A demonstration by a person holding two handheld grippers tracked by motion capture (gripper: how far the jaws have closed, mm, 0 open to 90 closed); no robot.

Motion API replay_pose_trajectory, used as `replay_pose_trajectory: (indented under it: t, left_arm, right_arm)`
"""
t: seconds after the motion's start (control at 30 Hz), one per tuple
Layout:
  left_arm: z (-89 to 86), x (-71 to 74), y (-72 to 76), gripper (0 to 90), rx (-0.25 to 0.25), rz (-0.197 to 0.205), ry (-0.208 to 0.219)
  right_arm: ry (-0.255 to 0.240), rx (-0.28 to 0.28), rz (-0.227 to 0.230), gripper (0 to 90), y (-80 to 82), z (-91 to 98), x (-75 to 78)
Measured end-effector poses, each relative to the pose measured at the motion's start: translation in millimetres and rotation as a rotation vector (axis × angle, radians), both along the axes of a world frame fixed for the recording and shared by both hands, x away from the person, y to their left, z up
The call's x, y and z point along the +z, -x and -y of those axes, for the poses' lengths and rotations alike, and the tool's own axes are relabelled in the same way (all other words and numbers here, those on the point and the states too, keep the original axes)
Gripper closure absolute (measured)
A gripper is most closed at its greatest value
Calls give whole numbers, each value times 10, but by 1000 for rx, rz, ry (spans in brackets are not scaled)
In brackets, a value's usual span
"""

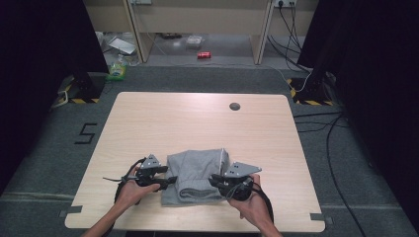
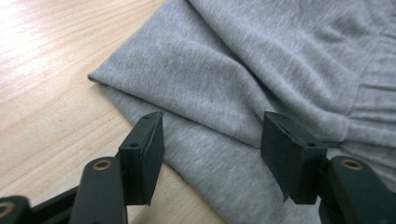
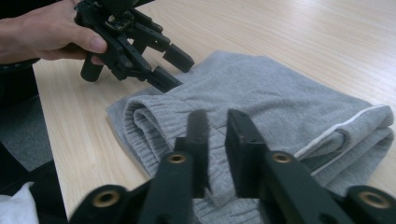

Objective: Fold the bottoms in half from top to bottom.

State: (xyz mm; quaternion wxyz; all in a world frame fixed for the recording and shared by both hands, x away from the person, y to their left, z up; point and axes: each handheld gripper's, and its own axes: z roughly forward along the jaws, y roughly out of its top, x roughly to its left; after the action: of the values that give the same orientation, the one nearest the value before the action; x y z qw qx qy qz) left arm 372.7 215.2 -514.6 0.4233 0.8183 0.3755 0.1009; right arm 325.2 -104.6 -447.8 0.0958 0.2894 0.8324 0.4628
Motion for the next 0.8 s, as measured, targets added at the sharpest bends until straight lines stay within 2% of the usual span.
replay_pose_trajectory:
  t: [0.07,0.13,0.27,0.3,0.37,0.43,0.5,0.53,0.57,0.6,0.7,0.8]
  left_arm:
    - [12,33,15,388,3,8,14]
    - [49,65,33,383,-2,18,29]
    - [110,70,46,359,-17,23,16]
    - [108,65,38,359,-15,17,19]
    - [95,63,17,360,-6,17,26]
    - [77,69,-1,360,4,16,28]
    - [45,76,-34,360,17,25,29]
    - [33,76,-48,360,23,26,31]
    - [17,73,-69,360,37,27,34]
    - [2,71,-90,359,49,32,38]
    - [-9,75,-162,357,64,40,33]
    - [31,64,-220,358,63,34,26]
  right_arm:
    - [9,-2,-8,668,2,-21,-40]
    - [43,0,-25,603,-2,-41,-98]
    - [103,-25,-51,515,-29,-37,-232]
    - [115,-23,-54,481,-23,-45,-263]
    - [152,-11,-49,471,-20,-87,-328]
    - [183,-2,-41,519,-33,-123,-372]
    - [191,6,-33,658,-57,-127,-394]
    - [177,11,-32,773,-68,-106,-379]
    - [165,14,-25,832,-74,-87,-359]
    - [151,17,-18,861,-73,-60,-323]
    - [137,28,5,872,-33,15,-183]
    - [144,39,37,872,63,80,-24]
